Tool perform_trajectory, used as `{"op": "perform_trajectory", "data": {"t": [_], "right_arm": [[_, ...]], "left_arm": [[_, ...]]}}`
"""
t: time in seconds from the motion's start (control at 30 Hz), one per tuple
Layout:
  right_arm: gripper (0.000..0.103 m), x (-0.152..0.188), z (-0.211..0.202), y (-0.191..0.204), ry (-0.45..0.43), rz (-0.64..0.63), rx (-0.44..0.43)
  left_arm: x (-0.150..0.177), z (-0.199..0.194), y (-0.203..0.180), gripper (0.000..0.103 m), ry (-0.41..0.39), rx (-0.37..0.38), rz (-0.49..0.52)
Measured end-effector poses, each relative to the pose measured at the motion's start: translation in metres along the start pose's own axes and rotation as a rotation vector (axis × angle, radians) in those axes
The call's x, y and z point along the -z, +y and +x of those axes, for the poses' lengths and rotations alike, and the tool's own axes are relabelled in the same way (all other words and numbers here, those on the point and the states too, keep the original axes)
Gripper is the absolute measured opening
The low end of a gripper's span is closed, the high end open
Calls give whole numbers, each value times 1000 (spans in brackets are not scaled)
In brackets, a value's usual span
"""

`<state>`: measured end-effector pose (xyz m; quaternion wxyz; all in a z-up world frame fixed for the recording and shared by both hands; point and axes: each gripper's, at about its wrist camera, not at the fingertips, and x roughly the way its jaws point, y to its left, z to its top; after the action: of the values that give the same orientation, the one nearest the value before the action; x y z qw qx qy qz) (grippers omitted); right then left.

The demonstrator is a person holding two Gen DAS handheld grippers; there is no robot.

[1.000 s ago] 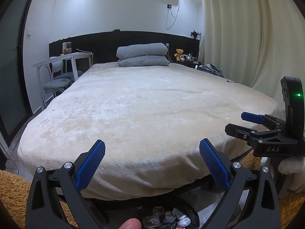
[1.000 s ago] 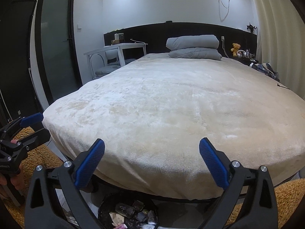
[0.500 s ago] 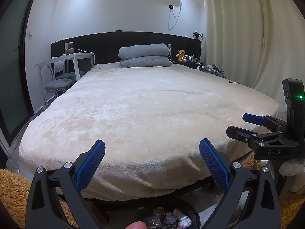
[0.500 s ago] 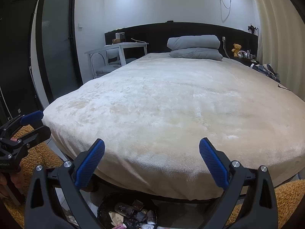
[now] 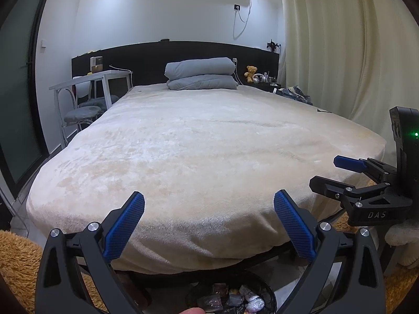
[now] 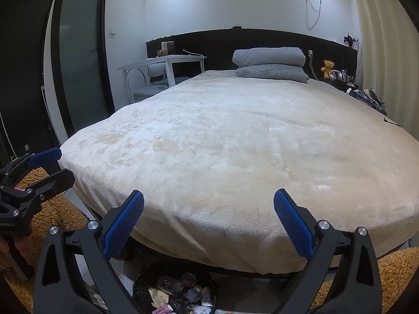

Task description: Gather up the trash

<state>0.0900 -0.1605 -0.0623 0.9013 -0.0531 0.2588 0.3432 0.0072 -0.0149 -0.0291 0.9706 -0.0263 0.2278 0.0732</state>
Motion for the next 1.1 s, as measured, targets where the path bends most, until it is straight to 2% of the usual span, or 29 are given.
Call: {"op": "perform_trajectory", "data": {"t": [1.1], "right_arm": [[98,0,3,-1,16,-23,4]], "left_arm": [[2,2,-1,97,1,-1,19]]}}
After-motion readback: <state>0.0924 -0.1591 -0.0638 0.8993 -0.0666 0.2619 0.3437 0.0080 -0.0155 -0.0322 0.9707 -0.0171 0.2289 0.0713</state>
